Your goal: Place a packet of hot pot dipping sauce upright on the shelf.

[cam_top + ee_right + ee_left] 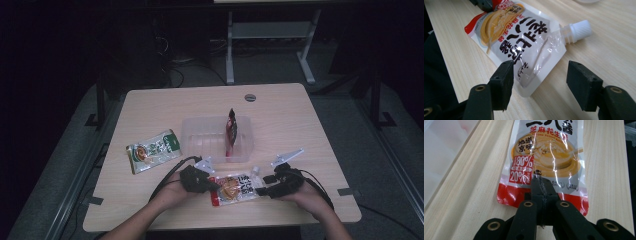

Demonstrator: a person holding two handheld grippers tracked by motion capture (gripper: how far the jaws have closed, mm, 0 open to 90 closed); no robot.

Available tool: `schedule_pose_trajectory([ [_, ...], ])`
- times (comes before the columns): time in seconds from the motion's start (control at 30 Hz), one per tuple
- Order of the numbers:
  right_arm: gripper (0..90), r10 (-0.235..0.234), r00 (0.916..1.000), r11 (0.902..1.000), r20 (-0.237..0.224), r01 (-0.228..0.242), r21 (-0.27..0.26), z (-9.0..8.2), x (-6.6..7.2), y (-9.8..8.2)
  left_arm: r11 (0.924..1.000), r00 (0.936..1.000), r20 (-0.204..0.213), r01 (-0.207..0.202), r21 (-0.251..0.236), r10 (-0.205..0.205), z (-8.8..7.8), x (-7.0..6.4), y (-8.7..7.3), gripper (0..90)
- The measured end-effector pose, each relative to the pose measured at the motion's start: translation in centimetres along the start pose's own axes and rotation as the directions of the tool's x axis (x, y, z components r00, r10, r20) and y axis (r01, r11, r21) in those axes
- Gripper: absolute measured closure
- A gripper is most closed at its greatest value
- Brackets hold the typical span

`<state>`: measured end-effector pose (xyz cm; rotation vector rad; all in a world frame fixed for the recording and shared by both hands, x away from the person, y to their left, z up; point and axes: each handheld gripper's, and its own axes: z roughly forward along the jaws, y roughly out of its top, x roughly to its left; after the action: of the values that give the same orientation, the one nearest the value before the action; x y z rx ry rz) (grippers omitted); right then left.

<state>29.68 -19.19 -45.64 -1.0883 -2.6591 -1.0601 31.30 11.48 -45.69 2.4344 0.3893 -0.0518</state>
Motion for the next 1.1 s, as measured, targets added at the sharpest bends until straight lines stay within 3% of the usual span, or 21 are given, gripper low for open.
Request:
schedule_pose_trajectory([
  [0.47, 39.0, 0.0, 0.9969, 1.0, -0.078, 0.0, 0.004, 1.4, 0.0, 0.8, 0.9999, 1.0, -0.003, 0.003, -0.011, -0.003, 0.1, 0.0, -0.2, 89.9],
  [0.63, 43.9, 0.021, 0.9893, 0.9997, -0.144, -0.023, -0.01, 1.9, 0.0, 1.0, 0.9998, 0.9999, 0.003, 0.015, -0.015, -0.015, 0.1, 0.0, -0.2, 89.9],
  [0.77, 46.0, 0.018, 0.9868, 0.9997, -0.161, -0.02, -0.015, 2.4, 0.1, 1.3, 0.9996, 0.9997, 0.01, 0.021, -0.019, -0.021, 0.1, 0.1, -0.3, 89.9],
  [0.93, 57.8, 0.009, 0.9867, 0.9998, -0.163, -0.011, -0.016, 2.5, 0.1, 1.3, 0.9997, 0.9998, 0.006, 0.016, -0.02, -0.016, 0.1, 0.0, -0.3, 89.9],
  [0.97, 66.7, 0.008, 0.9806, 0.9984, -0.196, -0.018, -0.053, 2.1, -0.2, 1.2, 0.9996, 0.9998, 0.007, 0.017, -0.022, -0.017, 0.1, 0.0, -0.3, 89.9],
  [1.1, 77.3, -0.023, 0.9769, 0.9954, -0.212, 0.003, -0.096, 1.6, 0.2, 1.4, 0.9997, 0.9999, 0.008, 0.015, -0.022, -0.015, 0.1, 0.1, -0.3, 89.9],
])
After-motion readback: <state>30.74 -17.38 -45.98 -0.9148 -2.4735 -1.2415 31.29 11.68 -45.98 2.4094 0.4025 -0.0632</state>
